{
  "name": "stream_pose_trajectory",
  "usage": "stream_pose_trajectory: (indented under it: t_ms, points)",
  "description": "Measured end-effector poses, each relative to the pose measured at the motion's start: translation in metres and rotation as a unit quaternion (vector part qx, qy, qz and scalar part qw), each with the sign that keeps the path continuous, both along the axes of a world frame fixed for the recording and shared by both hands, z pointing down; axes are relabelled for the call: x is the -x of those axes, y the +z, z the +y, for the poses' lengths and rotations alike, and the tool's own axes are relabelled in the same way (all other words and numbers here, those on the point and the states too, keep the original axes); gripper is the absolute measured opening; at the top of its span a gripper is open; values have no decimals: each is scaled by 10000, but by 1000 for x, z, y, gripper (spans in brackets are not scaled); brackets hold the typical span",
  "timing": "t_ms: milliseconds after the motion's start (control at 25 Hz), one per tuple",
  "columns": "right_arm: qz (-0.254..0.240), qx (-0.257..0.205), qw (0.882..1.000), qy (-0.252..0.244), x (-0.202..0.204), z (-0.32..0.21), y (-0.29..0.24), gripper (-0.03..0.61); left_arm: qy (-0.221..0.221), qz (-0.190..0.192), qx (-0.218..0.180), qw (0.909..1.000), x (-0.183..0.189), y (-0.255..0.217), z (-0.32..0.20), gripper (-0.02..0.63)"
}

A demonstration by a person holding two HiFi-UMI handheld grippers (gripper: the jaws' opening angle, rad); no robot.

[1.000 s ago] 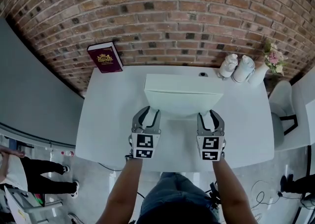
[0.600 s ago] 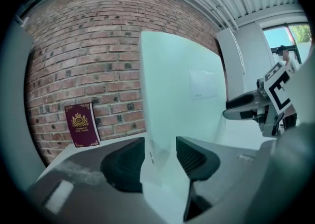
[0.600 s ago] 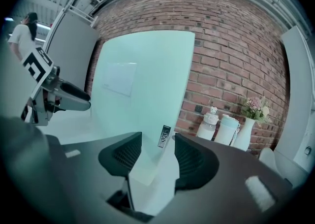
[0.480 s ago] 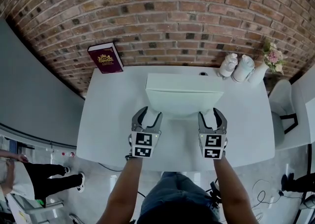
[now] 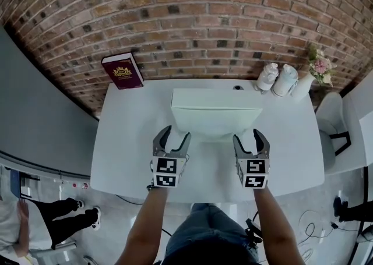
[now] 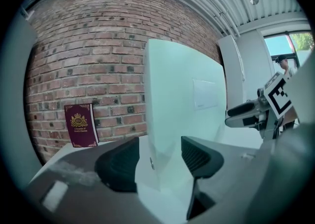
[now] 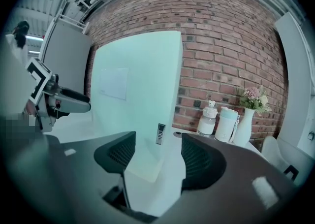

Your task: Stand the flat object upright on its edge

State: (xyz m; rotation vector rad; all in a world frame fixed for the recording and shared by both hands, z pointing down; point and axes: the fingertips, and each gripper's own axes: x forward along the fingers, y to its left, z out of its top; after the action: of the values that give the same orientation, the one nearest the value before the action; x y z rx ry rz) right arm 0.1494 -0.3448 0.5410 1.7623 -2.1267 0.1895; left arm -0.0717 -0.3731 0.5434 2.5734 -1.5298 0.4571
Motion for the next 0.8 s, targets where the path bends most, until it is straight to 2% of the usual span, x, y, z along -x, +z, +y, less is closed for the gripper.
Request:
stream_pose_trajectory:
  t_ms: [80, 440, 560, 640, 680, 800]
  points:
    - [-50, -12, 10000, 18, 0, 2, -2, 295, 5, 105, -2, 9999, 1, -3, 0, 262]
    - [-247, -137, 9995, 151, 0, 22, -20, 136, 159, 240, -15, 9996, 11, -21, 17, 257]
    - [-248, -217, 9994, 143, 4, 27, -28, 68, -30, 362, -183, 9992, 20, -34, 19, 150]
    - [-252, -225, 9994, 52, 7, 31, -32, 0, -161, 403, -275, 9987, 24, -41, 21, 58]
    - [-278, -214, 9994, -36, 10, 34, -34, 0, -197, 402, -300, 9985, 25, -44, 23, 8]
    - [-402, -282, 9985, -257, 18, 42, -45, -1, -218, 406, -325, 9984, 23, -51, 27, 0]
